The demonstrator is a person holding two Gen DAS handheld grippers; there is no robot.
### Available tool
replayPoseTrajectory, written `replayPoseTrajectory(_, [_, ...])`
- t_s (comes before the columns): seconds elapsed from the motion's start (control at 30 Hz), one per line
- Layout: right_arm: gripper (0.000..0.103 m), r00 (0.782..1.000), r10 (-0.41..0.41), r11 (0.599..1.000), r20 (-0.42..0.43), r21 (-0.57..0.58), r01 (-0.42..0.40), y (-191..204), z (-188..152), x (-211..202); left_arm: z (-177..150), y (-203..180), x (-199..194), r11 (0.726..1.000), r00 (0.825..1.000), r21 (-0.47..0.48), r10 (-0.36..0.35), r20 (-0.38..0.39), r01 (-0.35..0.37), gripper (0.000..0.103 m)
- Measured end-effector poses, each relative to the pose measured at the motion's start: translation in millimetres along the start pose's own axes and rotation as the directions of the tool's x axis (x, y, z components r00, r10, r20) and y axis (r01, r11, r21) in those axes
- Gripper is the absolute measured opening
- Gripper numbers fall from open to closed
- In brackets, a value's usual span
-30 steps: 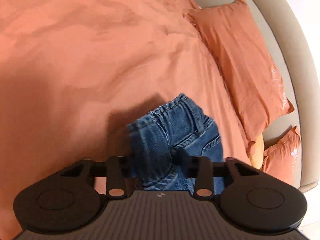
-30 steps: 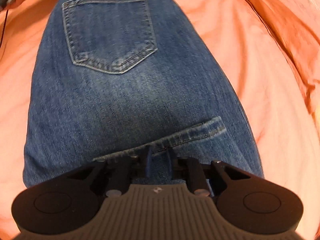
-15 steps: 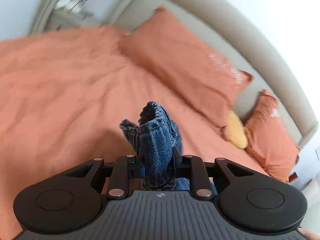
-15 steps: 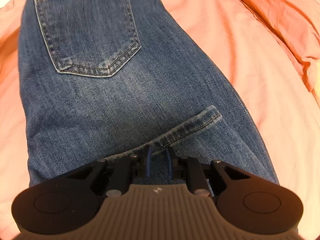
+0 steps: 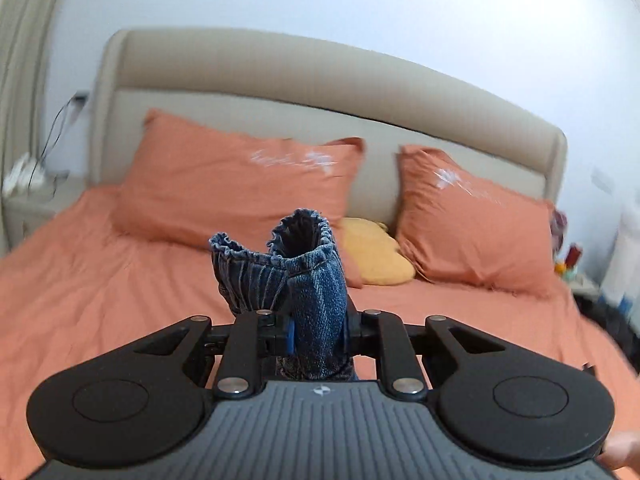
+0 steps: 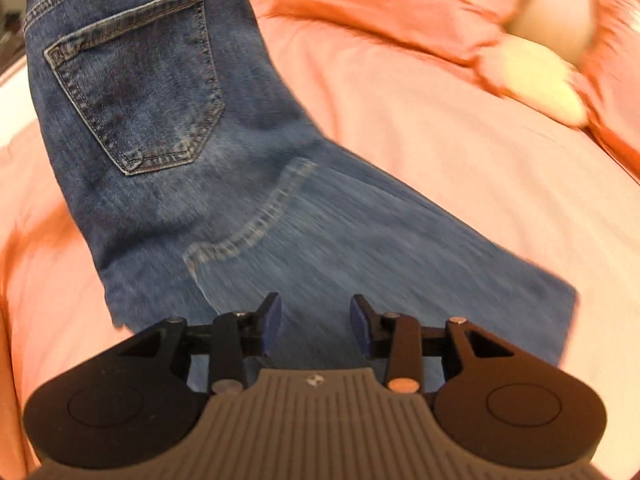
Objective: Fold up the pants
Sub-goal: 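Grasp the jeans waistband with the left tool and lift it, then fold the waistband over onto the legs with the left tool and release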
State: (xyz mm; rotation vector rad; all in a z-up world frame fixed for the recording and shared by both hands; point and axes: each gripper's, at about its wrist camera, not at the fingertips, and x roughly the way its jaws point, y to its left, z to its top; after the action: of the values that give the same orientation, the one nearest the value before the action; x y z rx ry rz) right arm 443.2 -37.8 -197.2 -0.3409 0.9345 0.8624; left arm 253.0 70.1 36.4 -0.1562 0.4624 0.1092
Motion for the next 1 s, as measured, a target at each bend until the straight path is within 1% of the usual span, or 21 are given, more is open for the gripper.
replayPoseTrajectory(0.03, [0.035,1.0,-0.011,1.0,0.008,0.021,0.01,-3,-9,-10,2,-31,3,0.999,1.0,0.053,-0.003,-0.004,0.004,0.021])
replayPoseTrajectory(0.1, [0.035,0.999,-0.041,0.997,0.013,0.066,0.04,-13,-26,-27,-2,-60,6,0.995,1.0,0.102,-0.011,-0.01,0.012,0.021])
replayPoseTrajectory(0.13, [0.035,0.998,-0.055,0.995,0.016,0.087,0.053,-19,-34,-35,-4,-99,13,0.986,1.0,0.167,-0.017,-0.019,0.02,0.021])
replayPoseTrajectory(0.17, [0.035,0.998,-0.064,0.992,0.023,0.106,0.062,-24,-42,-42,-10,-101,13,0.985,1.0,0.172,-0.018,-0.02,0.021,0.021])
replayPoseTrajectory(0.2, [0.035,0.997,-0.074,0.99,0.03,0.122,0.07,-30,-53,-50,-18,-139,23,0.973,0.999,0.23,-0.019,-0.033,0.026,0.021])
replayPoseTrajectory(0.27, [0.035,0.995,-0.093,0.985,0.046,0.153,0.085,-43,-68,-65,-29,-163,31,0.962,0.999,0.274,-0.006,-0.043,0.017,0.021])
replayPoseTrajectory(0.3, [0.035,0.994,-0.099,0.98,0.05,0.177,0.089,-51,-77,-71,-48,-205,45,0.935,0.998,0.354,0.032,-0.052,-0.012,0.021])
replayPoseTrajectory(0.4, [0.035,0.992,-0.115,0.964,0.059,0.249,0.097,-71,-104,-89,-78,-245,66,0.907,0.994,0.42,0.032,-0.101,0.013,0.021])
replayPoseTrajectory(0.47, [0.035,0.991,-0.126,0.954,0.054,0.282,0.106,-80,-122,-97,-126,-292,96,0.866,0.982,0.496,0.03,-0.185,0.067,0.021])
replayPoseTrajectory(0.5, [0.035,0.991,-0.126,0.95,0.051,0.294,0.106,-84,-130,-100,-129,-294,96,0.863,0.982,0.5,0.031,-0.188,0.068,0.021])
replayPoseTrajectory(0.6, [0.035,0.991,-0.127,0.946,0.049,0.308,0.106,-92,-153,-112,-197,-329,128,0.798,0.96,0.593,0.07,-0.271,0.11,0.021])
replayPoseTrajectory(0.67, [0.035,0.992,-0.114,0.942,0.05,0.322,0.092,-95,-165,-116,-212,-326,135,0.787,0.95,0.604,0.081,-0.3,0.124,0.021])
replayPoseTrajectory(0.7, [0.035,0.993,-0.11,0.941,0.05,0.326,0.088,-96,-171,-117,-235,-330,144,0.764,0.932,0.626,0.095,-0.349,0.157,0.022])
replayPoseTrajectory(0.77, [0.035,0.994,-0.097,0.941,0.043,0.33,0.077,-98,-181,-117,-242,-327,148,0.757,0.92,0.629,0.102,-0.378,0.175,0.027])
replayPoseTrajectory(0.8, [0.035,0.995,-0.092,0.942,0.04,0.328,0.074,-99,-186,-117,-251,-323,154,0.767,0.903,0.607,0.088,-0.42,0.207,0.037])
replayPoseTrajectory(0.83, [0.035,0.995,-0.091,0.943,0.035,0.324,0.075,-100,-190,-117,-249,-319,154,0.778,0.896,0.587,0.073,-0.439,0.224,0.049])
replayPoseTrajectory(0.87, [0.035,0.995,-0.093,0.943,0.029,0.323,0.078,-100,-192,-116,-248,-314,155,0.795,0.885,0.553,0.046,-0.463,0.248,0.057])
replayPoseTrajectory(0.9, [0.035,0.995,-0.093,0.943,0.023,0.324,0.081,-100,-194,-114,-245,-308,156,0.818,0.872,0.503,0.006,-0.49,0.278,0.07])
replayPoseTrajectory(0.93, [0.035,0.995,-0.094,0.942,0.018,0.325,0.083,-100,-195,-114,-240,-299,157,0.844,0.853,0.434,-0.052,-0.519,0.316,0.076])
replayPoseTrajectory(0.97, [0.035,0.995,-0.094,0.941,0.016,0.327,0.084,-100,-195,-113,-236,-295,158,0.854,0.842,0.398,-0.084,-0.532,0.336,0.077])
replayPoseTrajectory(1.0, [0.035,0.995,-0.096,0.941,0.016,0.328,0.085,-100,-196,-113,-226,-280,158,0.872,0.814,0.315,-0.146,-0.562,0.375,0.077])
